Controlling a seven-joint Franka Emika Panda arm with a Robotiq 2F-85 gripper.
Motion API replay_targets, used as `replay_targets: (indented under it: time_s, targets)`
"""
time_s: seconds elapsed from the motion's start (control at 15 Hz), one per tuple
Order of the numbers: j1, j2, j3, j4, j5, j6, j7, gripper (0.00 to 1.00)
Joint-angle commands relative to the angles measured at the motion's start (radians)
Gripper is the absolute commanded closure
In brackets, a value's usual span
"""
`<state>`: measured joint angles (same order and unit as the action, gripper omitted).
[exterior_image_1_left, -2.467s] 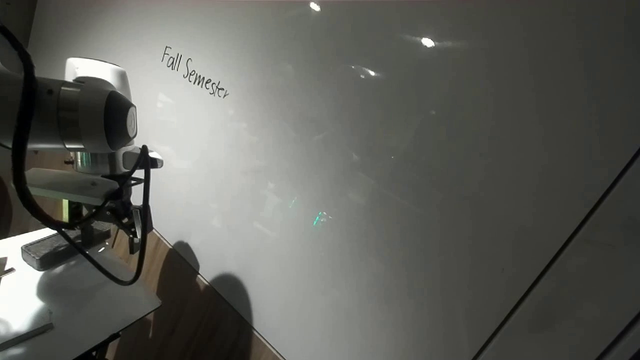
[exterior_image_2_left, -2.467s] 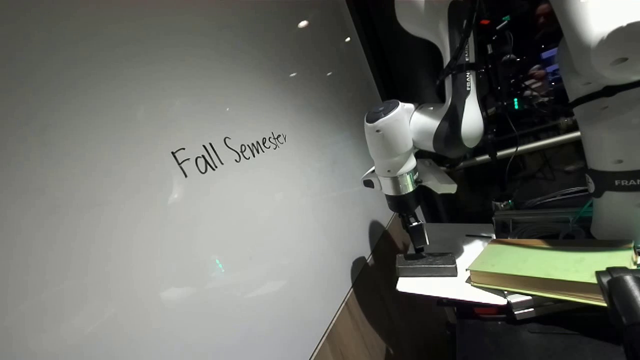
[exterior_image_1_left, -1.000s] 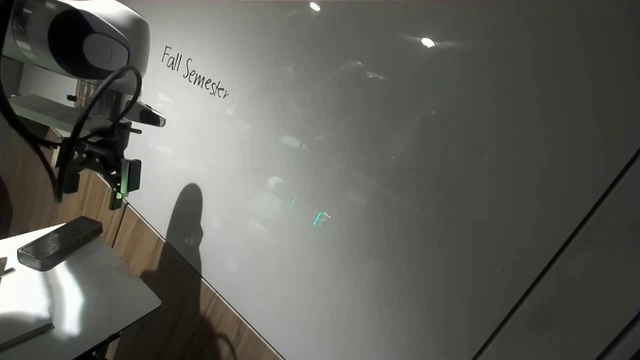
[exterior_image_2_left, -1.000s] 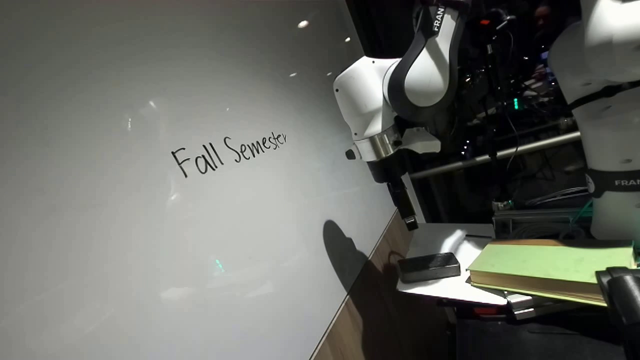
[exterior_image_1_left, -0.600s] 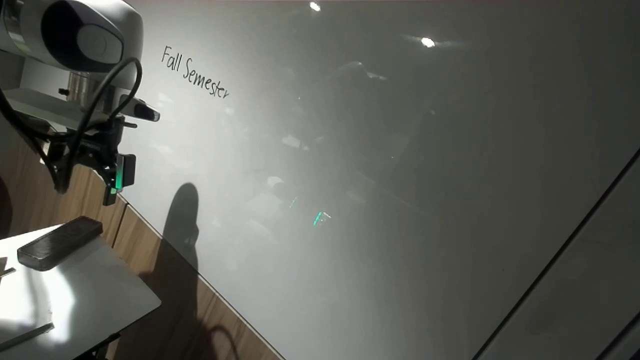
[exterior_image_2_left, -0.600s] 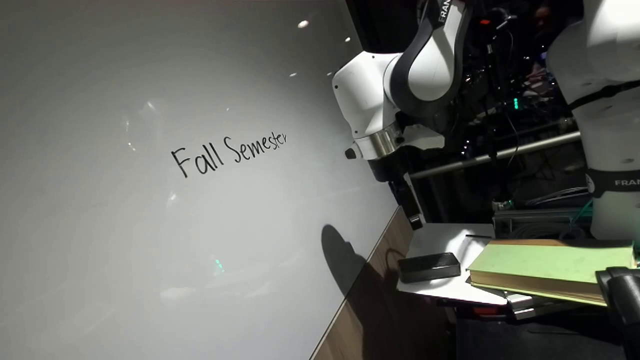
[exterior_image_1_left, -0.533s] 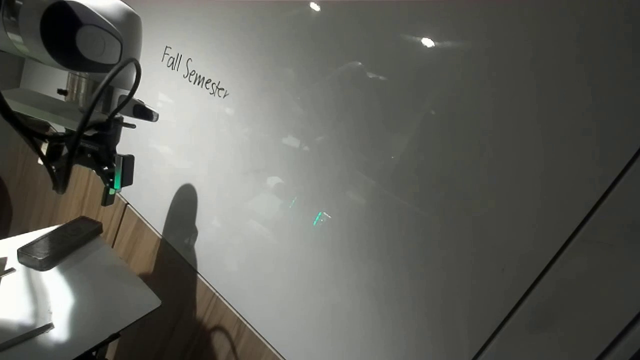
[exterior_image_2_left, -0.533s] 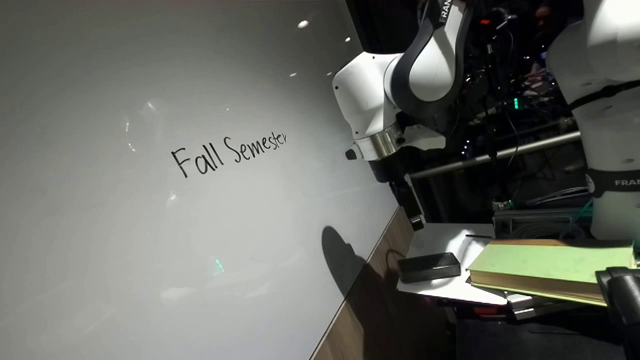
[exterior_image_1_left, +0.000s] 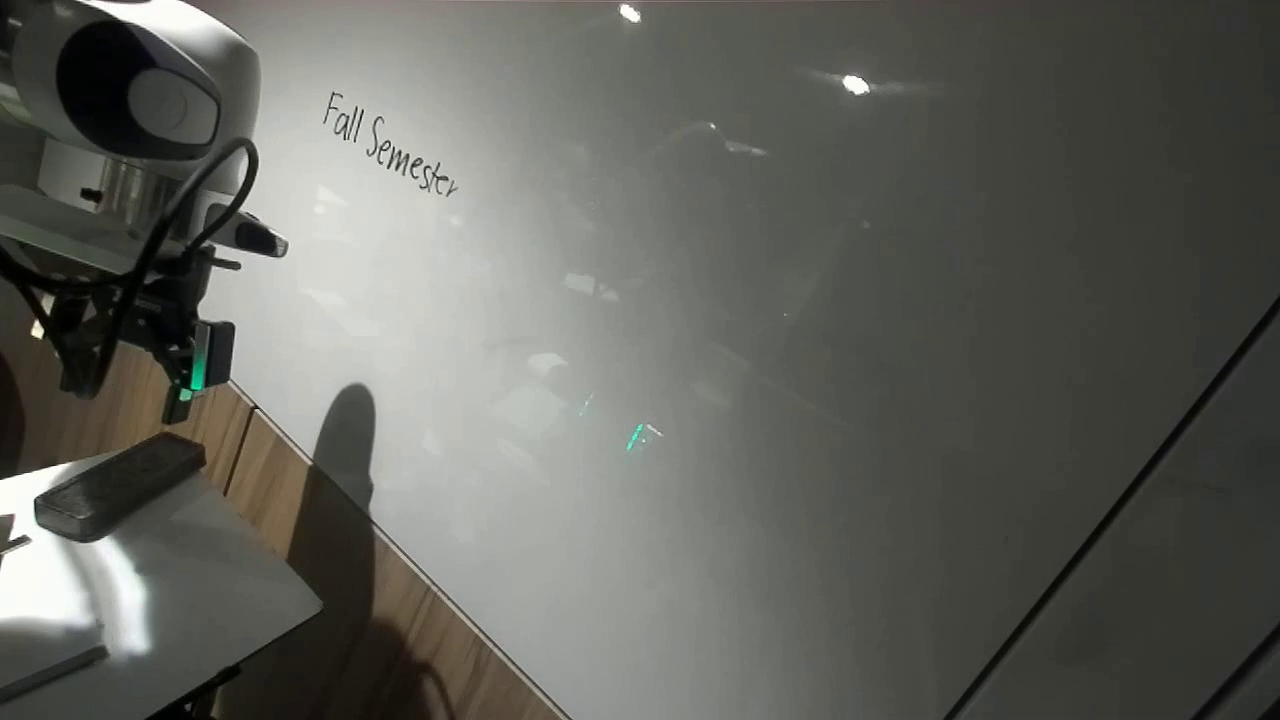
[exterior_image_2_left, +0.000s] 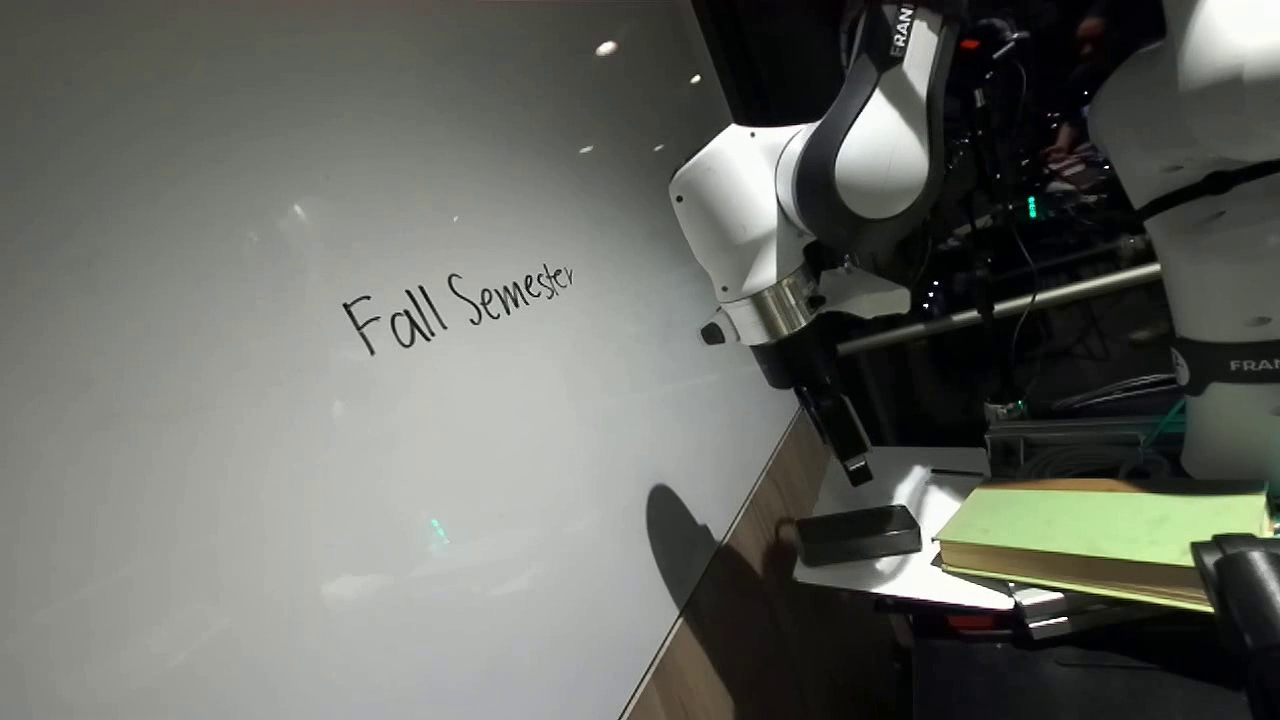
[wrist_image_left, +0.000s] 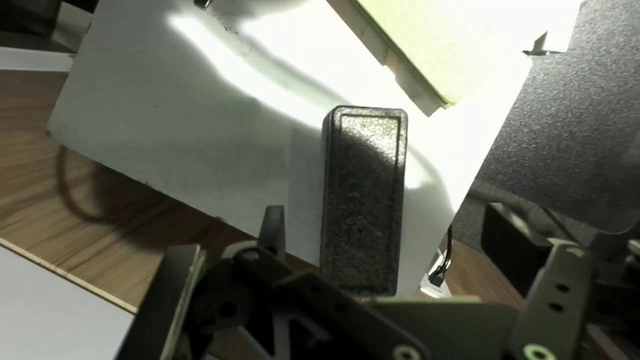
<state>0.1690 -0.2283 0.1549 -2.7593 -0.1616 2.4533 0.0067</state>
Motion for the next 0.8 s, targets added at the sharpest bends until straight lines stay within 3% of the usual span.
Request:
replay_targets:
  time_s: [0.0, 0.4, 0.73]
  targets:
    - [0.019, 0.053, 0.025, 0.000, 0.048, 0.047, 0.037, 0.00]
    - [-0.006, 0.190, 0.058, -0.004, -0.064, 0.242, 0.200, 0.00]
    - [-0.049, 0.239, -0.001, -0.009, -0.449, 0.343, 0.451, 0.00]
